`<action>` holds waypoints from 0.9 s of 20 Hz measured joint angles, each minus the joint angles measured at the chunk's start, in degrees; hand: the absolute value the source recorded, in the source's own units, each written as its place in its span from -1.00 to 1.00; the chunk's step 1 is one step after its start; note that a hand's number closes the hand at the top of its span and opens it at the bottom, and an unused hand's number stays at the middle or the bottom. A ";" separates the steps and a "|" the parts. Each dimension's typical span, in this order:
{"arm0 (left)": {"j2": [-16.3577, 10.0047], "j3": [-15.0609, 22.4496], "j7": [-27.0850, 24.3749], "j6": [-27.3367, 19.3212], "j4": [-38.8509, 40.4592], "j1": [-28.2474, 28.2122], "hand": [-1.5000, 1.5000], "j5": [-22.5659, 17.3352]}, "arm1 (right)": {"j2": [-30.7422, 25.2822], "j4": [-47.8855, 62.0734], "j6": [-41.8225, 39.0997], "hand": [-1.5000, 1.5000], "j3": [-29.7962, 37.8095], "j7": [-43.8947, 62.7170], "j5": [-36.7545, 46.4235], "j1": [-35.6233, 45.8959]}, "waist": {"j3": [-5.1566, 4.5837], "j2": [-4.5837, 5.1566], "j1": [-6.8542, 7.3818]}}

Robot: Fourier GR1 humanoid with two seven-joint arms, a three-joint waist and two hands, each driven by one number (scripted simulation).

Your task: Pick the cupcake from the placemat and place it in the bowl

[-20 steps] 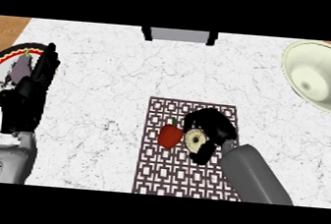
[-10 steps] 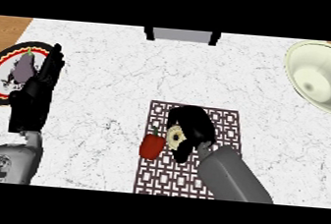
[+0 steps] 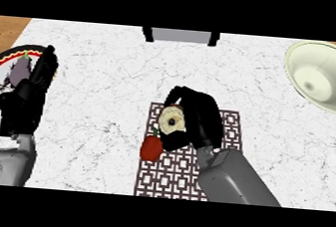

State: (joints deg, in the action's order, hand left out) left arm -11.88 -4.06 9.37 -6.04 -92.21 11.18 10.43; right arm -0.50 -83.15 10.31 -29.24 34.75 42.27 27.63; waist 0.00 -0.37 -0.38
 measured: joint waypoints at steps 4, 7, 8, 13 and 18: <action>0.27 -0.01 0.22 -0.12 -0.49 -0.11 0.00 0.10 | -1.89 -7.27 1.47 1.00 2.60 5.80 4.53 -1.39 | -0.01 0.02 -0.26; -0.51 -0.89 0.85 0.94 0.29 1.31 0.00 -0.76 | -3.86 -9.57 1.55 1.00 6.25 7.75 6.49 -1.14 | -0.01 0.15 -0.15; -0.67 -1.31 0.36 1.10 0.74 1.43 0.00 -1.01 | -4.64 -10.61 1.47 1.00 7.61 8.21 6.73 -1.30 | -0.01 0.19 -0.13; 0.41 -0.28 1.09 0.51 -0.24 1.24 0.00 0.01 | -8.16 -8.93 2.75 1.00 16.94 4.51 3.59 -0.10 | 0.01 0.34 0.31; 0.90 0.30 0.69 0.59 -0.54 0.89 0.00 0.47 | -12.73 -2.25 6.33 1.00 26.90 -5.17 -2.40 0.53 | 0.04 0.49 0.59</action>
State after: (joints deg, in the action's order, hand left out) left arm -10.97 -3.76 10.07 -5.45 -92.75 12.07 10.90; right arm -13.23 -85.39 16.64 -2.34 29.59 39.87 28.16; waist 0.03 0.12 0.21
